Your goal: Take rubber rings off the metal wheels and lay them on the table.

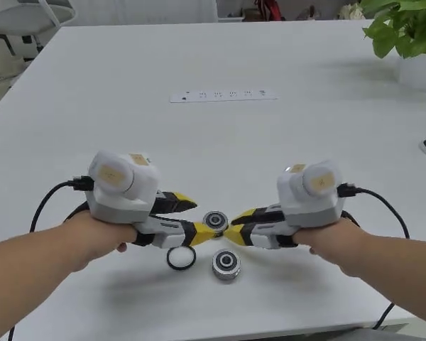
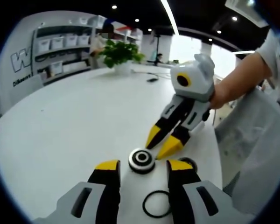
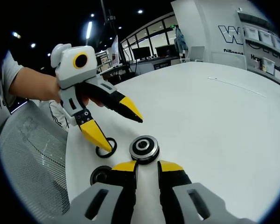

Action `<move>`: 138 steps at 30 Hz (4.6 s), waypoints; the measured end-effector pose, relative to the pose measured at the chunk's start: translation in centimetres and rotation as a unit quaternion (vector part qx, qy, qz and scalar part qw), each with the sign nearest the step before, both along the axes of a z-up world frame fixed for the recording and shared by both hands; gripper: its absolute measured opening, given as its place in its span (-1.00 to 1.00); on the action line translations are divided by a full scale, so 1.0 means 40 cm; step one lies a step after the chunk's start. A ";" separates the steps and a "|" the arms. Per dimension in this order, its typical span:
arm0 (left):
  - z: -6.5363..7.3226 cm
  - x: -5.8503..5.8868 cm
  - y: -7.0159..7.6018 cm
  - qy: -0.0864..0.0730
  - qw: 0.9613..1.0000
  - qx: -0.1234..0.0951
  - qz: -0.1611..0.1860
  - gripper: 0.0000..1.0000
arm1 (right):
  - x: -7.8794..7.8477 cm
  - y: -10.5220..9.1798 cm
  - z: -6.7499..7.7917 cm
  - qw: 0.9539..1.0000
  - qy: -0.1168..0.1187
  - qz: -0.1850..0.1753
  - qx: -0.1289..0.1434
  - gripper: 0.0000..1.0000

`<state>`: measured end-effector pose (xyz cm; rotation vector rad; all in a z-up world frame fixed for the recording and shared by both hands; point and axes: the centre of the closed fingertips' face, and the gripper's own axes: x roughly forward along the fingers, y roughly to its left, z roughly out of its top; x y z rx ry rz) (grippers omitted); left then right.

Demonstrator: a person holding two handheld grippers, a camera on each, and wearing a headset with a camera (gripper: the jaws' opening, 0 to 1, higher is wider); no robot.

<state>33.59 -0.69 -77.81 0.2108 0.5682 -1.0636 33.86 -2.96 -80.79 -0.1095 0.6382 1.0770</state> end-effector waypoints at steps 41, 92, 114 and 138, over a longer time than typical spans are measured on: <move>-0.035 0.025 -0.034 -0.042 0.998 0.041 0.009 -0.74 | 0.004 -0.002 -0.007 1.000 0.005 -0.019 0.008 -0.98; -0.037 0.018 -0.033 -0.055 0.997 0.057 0.006 -0.76 | -0.002 0.034 0.067 0.993 0.051 -0.048 0.091 -1.00; -0.023 0.007 -0.030 -0.034 0.999 0.037 0.002 -0.64 | 0.011 0.009 0.070 0.992 0.056 -0.069 0.094 -1.00; 0.092 -0.050 0.059 -0.041 0.999 -0.017 0.000 -0.15 | 0.001 0.024 0.137 0.986 0.068 -0.069 0.137 -1.00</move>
